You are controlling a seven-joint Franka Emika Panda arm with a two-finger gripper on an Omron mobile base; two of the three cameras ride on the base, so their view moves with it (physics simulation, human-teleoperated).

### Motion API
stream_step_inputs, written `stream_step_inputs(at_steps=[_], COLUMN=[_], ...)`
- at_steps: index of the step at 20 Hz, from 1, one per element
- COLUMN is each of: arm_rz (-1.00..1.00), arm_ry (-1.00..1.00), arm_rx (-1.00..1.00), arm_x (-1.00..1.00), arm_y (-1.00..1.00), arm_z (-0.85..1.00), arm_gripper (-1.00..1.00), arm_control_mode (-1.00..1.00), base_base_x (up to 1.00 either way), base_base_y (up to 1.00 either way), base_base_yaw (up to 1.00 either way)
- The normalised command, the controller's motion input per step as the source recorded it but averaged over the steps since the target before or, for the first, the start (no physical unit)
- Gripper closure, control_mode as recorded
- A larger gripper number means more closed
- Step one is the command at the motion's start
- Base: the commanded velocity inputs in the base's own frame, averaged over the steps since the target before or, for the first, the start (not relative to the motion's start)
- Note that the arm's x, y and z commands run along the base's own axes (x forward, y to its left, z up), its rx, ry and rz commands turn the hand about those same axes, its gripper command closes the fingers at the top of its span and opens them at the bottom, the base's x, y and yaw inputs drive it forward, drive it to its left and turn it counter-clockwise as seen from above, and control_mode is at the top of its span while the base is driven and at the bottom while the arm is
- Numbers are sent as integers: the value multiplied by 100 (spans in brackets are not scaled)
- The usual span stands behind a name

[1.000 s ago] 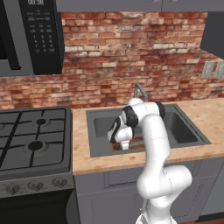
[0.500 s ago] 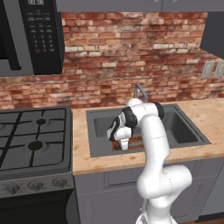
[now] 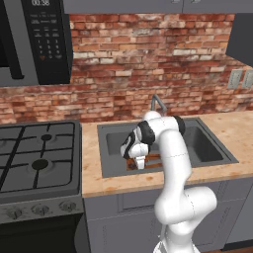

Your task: Move the cutting board and knife to the sink. Then move spray from the cabinet to the counter.

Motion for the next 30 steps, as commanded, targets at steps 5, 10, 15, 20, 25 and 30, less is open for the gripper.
stream_step_inputs(at_steps=[5,10,15,20,25,30], arm_rz=[0,0,0,0,0,5], arm_ry=[0,0,0,0,0,0], arm_rx=[0,0,0,0,0,0], arm_x=[-2,-13,-21,-22,-24,-33], arm_y=[-2,0,0,0,0,0], arm_z=[1,25,41,49,58,59], arm_gripper=[-100,-100,-100,-100,-100,-100], arm_control_mode=[-100,-100,-100,-100,-100,-100], base_base_x=[0,0,0,0,0,0], base_base_y=[0,0,0,0,0,0], base_base_yaw=[0,0,0,0,0,0])
